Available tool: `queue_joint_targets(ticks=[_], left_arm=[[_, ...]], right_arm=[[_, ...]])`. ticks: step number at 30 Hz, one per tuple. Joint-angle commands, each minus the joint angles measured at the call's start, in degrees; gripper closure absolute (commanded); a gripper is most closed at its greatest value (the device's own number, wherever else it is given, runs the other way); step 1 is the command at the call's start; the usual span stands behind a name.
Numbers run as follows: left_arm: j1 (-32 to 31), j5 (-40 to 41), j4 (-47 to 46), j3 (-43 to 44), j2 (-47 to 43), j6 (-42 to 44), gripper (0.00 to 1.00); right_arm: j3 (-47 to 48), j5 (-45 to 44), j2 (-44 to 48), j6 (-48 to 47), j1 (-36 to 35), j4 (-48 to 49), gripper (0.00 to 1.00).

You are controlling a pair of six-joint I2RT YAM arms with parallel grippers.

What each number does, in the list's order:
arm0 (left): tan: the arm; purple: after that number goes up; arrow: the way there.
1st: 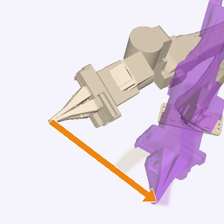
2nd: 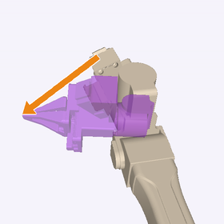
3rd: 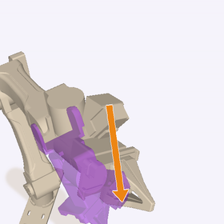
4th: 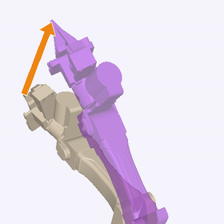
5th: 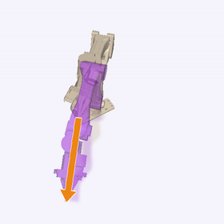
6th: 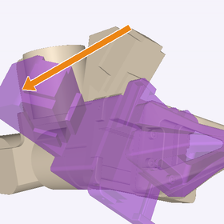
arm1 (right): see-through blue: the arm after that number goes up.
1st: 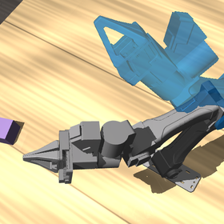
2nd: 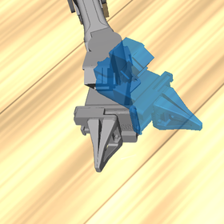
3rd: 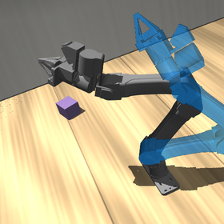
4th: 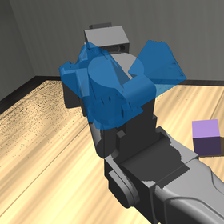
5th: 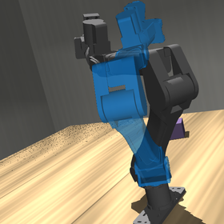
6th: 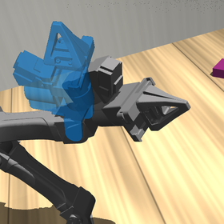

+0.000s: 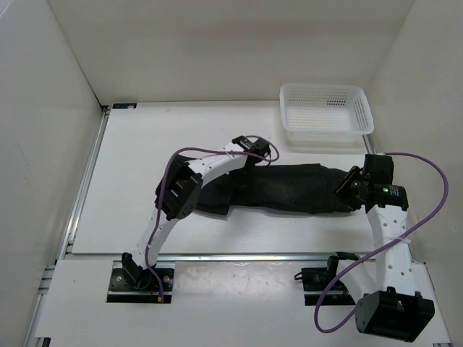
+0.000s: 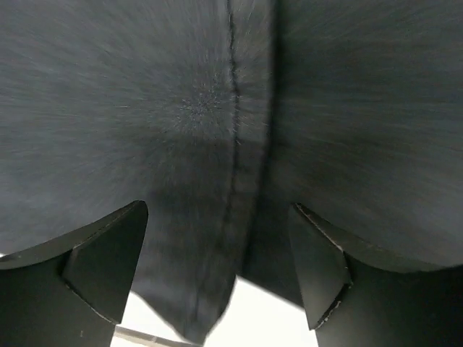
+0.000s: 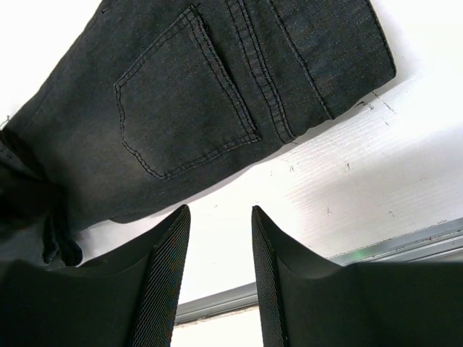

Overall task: Fold and stack the trousers
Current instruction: Fold the trousers

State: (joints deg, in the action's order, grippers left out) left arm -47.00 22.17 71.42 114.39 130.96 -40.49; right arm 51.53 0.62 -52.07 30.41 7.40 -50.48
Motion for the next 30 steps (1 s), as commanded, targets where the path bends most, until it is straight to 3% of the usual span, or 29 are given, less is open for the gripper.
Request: queue_joint_targets(ticks=[1, 3, 6, 13, 15, 17, 21, 25, 30], left_arm=[[-0.02, 1.47, 2.51, -3.46, -0.53, 0.07, 0.13], [-0.02, 1.47, 1.88, -5.92, -1.05, 0.06, 0.14], [-0.02, 3.22, 1.36, -6.81, -1.05, -0.47, 0.26], [-0.02, 3.23, 2.05, -6.82, -1.05, -1.17, 0.66], [-0.02, 4.02, 3.20, -6.11, -2.36, -1.17, 0.74], [0.60, 7.16, 4.77, -3.92, -2.90, -1.17, 0.88], [0.60, 10.43, 9.18, 2.41, -9.11, -0.47, 0.90], [2.88, 5.26, 9.18, 6.89, -15.27, 1.63, 0.90], [2.80, -1.25, 9.18, 13.31, -16.52, 3.05, 0.90]], right_arm=[[-0.55, 0.87, 1.10, 0.00, 0.16, 0.21, 0.55], [-1.07, 0.87, 1.10, -0.53, 0.16, 0.21, 0.55], [-1.08, 1.40, 0.58, -0.53, 0.16, 0.21, 0.55], [-1.08, 1.40, 0.04, -1.15, 0.16, 0.73, 0.55], [-1.08, 0.88, 0.04, -1.15, 0.16, 0.73, 0.55], [-1.08, 0.87, 0.04, -1.15, 0.16, 0.73, 0.55], [-1.08, 0.87, 0.04, -1.67, 0.16, 0.73, 0.55], [-1.08, 1.40, 0.57, -1.67, 0.16, 0.73, 0.55], [-1.08, 1.40, 0.57, -1.67, 0.16, 0.73, 0.55]])
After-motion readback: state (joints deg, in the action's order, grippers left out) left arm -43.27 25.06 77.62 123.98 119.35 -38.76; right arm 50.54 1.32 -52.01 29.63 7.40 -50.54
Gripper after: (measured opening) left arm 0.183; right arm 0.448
